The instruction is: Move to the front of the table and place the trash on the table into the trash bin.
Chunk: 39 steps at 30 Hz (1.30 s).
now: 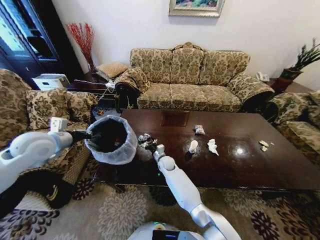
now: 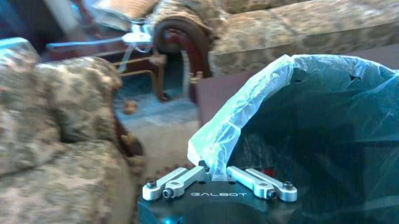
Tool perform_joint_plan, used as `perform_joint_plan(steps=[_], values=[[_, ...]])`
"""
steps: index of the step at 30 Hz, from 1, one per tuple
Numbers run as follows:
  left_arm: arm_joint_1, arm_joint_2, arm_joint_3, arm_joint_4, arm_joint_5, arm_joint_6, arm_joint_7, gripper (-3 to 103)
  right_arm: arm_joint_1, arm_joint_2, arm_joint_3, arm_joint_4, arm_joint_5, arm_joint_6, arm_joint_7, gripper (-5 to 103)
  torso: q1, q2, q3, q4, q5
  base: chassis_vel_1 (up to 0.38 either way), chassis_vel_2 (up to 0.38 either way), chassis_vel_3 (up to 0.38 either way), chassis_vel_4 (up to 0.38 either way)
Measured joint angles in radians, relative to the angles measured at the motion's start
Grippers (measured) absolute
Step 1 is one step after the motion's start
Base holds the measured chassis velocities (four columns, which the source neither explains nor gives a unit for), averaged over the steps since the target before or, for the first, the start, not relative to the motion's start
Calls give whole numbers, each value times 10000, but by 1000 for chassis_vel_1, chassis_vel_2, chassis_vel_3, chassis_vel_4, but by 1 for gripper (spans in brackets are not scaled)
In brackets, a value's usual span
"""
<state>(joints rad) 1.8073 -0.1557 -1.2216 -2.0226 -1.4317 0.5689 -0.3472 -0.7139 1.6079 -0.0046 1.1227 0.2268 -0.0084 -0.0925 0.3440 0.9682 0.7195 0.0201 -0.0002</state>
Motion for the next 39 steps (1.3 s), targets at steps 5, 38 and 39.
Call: perform_joint_plan(steps=[5, 38, 39], values=[[55, -7, -11, 265, 319, -201, -112, 0, 58, 0, 17, -205, -74, 65, 24, 100, -5, 0, -2, 0, 1, 0, 0, 0, 0], [189, -180, 21, 10, 246, -507, 168, 0, 746, 14, 271, -1590, -198, 626, 10, 100, -7, 0, -4, 9, -2, 41, 43, -40, -44], [208, -188, 23, -18, 243, -510, 169, 0, 845, 12, 314, -1793, -229, 650, 23, 100, -7, 1, -4, 8, -2, 0, 0, 0, 0]])
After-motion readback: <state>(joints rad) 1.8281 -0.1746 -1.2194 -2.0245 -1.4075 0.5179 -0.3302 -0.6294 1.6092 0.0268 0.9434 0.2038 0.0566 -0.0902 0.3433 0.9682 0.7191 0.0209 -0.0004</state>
